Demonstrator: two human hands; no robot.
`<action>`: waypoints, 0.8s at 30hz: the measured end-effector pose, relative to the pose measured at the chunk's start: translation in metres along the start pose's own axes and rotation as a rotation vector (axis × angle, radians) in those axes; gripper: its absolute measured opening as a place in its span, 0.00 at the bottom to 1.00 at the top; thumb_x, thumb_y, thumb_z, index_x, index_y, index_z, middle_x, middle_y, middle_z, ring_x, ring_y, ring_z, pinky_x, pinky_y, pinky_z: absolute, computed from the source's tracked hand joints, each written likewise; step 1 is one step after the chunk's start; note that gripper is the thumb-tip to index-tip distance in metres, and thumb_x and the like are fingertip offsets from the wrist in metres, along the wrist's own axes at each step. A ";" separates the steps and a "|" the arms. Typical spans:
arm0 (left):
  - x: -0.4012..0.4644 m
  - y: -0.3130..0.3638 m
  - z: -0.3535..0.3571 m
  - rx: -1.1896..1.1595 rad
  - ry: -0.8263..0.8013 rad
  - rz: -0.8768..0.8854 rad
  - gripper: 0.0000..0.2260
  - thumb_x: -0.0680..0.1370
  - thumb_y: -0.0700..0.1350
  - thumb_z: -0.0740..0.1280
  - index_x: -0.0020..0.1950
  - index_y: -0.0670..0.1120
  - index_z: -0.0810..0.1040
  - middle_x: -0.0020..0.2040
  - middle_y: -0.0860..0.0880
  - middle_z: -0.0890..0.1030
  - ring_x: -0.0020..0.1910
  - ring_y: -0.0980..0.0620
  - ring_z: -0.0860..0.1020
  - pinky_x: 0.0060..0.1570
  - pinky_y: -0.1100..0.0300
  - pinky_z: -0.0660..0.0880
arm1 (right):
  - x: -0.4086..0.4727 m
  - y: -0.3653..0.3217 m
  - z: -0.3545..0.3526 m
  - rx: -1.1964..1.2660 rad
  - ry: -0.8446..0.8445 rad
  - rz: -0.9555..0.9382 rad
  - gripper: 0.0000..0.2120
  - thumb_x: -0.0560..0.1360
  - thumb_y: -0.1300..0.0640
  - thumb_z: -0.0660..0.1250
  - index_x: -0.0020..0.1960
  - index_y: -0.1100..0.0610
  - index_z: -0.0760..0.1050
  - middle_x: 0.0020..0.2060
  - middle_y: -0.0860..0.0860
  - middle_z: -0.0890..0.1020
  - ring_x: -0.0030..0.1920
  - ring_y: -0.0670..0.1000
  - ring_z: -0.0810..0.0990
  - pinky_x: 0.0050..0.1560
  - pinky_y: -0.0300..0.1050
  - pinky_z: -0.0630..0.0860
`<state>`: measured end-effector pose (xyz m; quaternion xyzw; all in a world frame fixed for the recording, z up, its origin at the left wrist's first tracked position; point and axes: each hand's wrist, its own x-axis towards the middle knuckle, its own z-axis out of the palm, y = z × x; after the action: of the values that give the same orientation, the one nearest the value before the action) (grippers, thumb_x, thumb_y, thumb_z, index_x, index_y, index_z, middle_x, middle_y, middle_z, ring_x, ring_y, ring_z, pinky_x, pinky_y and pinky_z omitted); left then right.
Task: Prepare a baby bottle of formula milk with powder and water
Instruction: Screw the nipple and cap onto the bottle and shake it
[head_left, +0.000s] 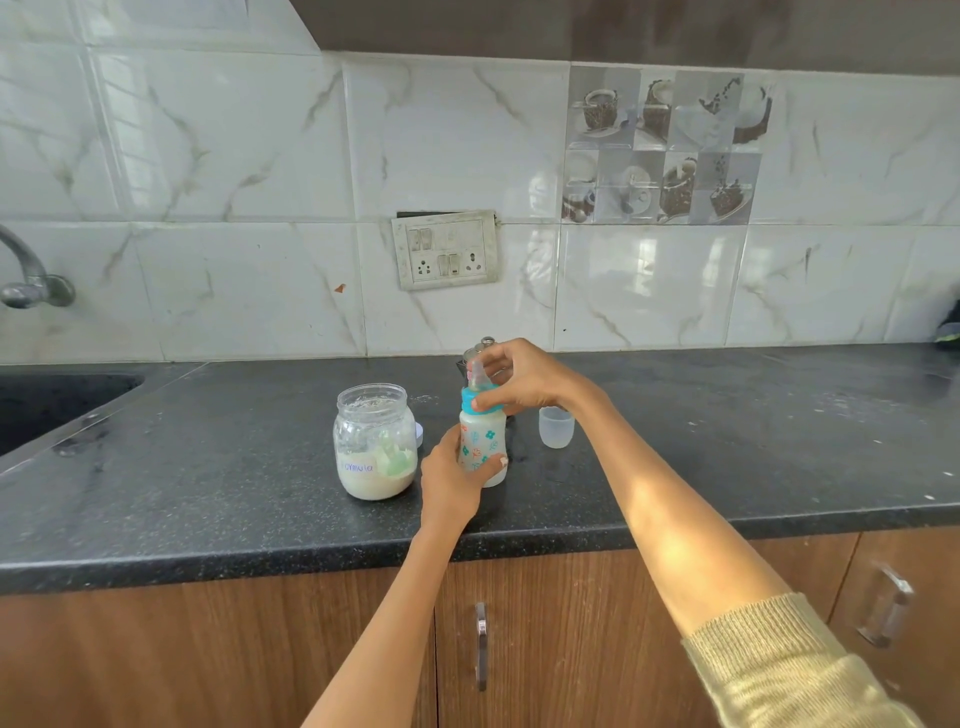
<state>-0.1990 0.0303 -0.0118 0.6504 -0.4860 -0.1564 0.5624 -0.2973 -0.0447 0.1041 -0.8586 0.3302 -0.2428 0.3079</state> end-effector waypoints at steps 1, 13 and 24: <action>0.000 0.000 0.000 0.000 -0.002 -0.002 0.25 0.71 0.46 0.73 0.66 0.45 0.70 0.63 0.47 0.77 0.64 0.49 0.74 0.63 0.50 0.72 | 0.000 -0.001 0.000 -0.006 -0.004 0.003 0.23 0.67 0.63 0.75 0.61 0.58 0.74 0.55 0.50 0.77 0.55 0.52 0.78 0.49 0.53 0.82; 0.000 0.000 0.000 0.014 0.006 0.013 0.25 0.71 0.46 0.73 0.66 0.45 0.71 0.64 0.46 0.77 0.64 0.49 0.74 0.61 0.53 0.72 | -0.001 0.008 0.005 -0.016 0.028 -0.010 0.20 0.66 0.54 0.76 0.55 0.51 0.75 0.51 0.48 0.75 0.53 0.49 0.77 0.51 0.51 0.81; -0.001 0.000 -0.001 -0.008 0.000 0.032 0.23 0.71 0.44 0.73 0.65 0.45 0.71 0.62 0.47 0.77 0.62 0.49 0.75 0.59 0.57 0.71 | -0.004 0.017 0.005 0.167 0.044 0.061 0.32 0.69 0.63 0.70 0.71 0.50 0.64 0.61 0.52 0.73 0.60 0.52 0.76 0.58 0.53 0.78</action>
<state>-0.1989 0.0315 -0.0124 0.6402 -0.4959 -0.1495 0.5674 -0.3044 -0.0501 0.0877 -0.8140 0.3415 -0.2788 0.3782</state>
